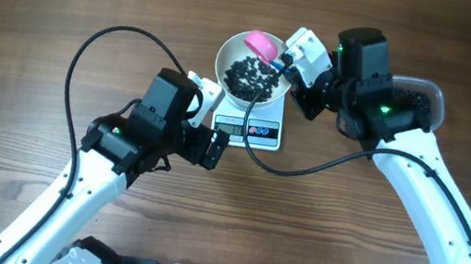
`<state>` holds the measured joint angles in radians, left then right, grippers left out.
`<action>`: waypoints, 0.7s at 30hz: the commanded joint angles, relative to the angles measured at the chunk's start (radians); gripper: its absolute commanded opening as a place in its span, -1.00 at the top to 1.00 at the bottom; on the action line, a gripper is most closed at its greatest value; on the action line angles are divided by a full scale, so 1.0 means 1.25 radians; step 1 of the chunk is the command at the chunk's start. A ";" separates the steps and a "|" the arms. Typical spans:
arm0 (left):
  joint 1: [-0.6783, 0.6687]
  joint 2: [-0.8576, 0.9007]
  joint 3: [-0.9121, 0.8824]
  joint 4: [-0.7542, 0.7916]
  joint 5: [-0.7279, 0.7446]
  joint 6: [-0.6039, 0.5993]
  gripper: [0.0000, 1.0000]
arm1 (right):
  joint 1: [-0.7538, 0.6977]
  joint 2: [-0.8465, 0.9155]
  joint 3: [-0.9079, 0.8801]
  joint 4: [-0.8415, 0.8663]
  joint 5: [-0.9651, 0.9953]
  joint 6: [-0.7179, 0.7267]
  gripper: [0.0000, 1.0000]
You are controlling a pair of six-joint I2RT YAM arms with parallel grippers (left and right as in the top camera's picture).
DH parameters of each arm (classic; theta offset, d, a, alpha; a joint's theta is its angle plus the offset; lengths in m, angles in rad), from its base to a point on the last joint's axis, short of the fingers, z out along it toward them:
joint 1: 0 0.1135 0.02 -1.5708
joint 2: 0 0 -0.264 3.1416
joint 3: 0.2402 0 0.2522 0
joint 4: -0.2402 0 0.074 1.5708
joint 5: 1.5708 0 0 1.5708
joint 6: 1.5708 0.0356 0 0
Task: Scoop item into bowl and weigh 150g on scale
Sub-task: 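Tilt the scoop with the right gripper to pour beans into the bowl, then carry the empty scoop right back to the bean tub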
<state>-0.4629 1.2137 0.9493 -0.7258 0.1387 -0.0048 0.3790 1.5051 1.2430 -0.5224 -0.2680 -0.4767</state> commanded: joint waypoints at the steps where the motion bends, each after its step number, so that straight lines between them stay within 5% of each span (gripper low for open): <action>1: -0.004 0.003 0.015 0.002 -0.007 -0.002 -1.00 | 0.003 -0.021 0.002 0.012 0.005 0.052 0.91; 6: -0.004 0.003 0.015 0.002 -0.007 -0.002 -1.00 | -0.004 -0.050 0.003 0.045 0.005 0.265 0.91; 13: -0.004 0.003 0.015 0.002 -0.007 -0.002 -1.00 | -0.089 -0.140 0.003 0.059 0.005 0.328 0.91; 21: -0.004 0.003 0.015 0.002 -0.007 -0.002 -1.00 | -0.403 -0.161 0.003 -0.072 0.004 0.429 0.91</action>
<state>-0.4629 1.2137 0.9493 -0.7258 0.1387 -0.0048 0.0113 1.3041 1.2430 -0.5762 -0.2646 -0.0059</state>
